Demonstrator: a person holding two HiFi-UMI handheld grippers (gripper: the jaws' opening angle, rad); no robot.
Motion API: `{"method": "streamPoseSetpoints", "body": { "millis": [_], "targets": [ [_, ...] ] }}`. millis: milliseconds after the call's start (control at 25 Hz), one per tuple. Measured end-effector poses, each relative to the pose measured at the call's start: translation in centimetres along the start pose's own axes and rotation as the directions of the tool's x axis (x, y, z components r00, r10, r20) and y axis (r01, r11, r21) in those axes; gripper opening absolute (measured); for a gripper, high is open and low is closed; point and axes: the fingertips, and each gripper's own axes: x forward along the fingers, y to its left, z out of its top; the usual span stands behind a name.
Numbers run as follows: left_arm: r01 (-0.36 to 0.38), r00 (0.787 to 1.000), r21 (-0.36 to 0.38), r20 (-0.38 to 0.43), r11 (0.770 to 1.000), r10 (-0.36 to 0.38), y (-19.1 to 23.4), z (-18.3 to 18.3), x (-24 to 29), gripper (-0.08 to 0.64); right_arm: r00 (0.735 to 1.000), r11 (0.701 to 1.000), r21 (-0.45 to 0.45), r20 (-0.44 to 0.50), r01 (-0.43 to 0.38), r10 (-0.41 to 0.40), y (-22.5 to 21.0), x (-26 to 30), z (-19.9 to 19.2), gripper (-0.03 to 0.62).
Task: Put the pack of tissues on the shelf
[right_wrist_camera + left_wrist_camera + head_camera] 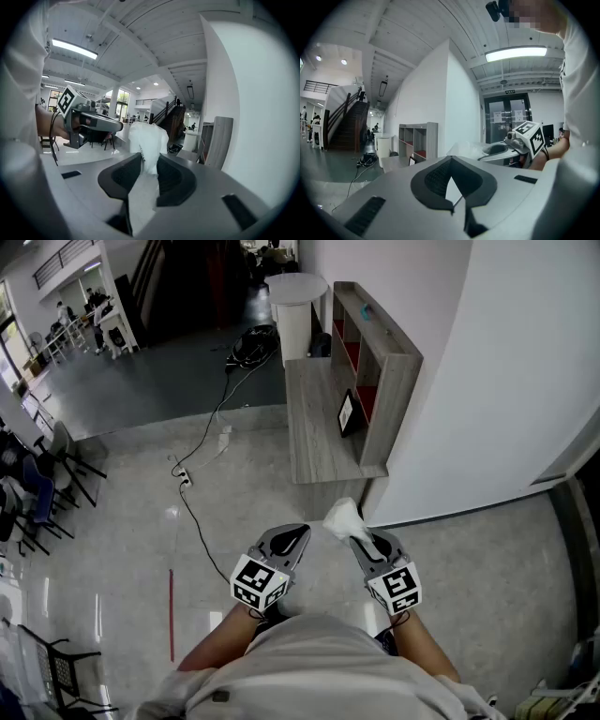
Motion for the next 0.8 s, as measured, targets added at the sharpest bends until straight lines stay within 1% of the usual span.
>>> {"method": "streamPoseSetpoints", "body": {
  "millis": [200, 400, 560, 800],
  "targets": [
    [0.011, 1.000, -0.001, 0.002, 1.000, -0.011, -0.4, 0.2, 0.1, 0.015, 1.000, 1.000, 0.009, 0.001, 0.000, 0.000, 0.1, -0.2, 0.1, 0.110],
    [0.013, 1.000, -0.003, 0.003, 1.000, -0.013, 0.5, 0.1, 0.4, 0.015, 1.000, 1.000, 0.012, -0.003, 0.006, -0.006, -0.2, 0.7, -0.2, 0.110],
    [0.015, 1.000, -0.008, 0.002, 1.000, -0.015, 1.8, 0.0, 0.2, 0.015, 1.000, 1.000, 0.022, -0.005, 0.019, -0.019, -0.1, 1.8, 0.2, 0.112],
    [0.021, 1.000, -0.024, 0.010, 0.999, -0.021, 5.1, -0.3, -0.1, 0.015, 0.999, 0.999, 0.040, -0.015, 0.030, -0.029, 0.2, 4.7, 0.6, 0.112]
  ]
}}
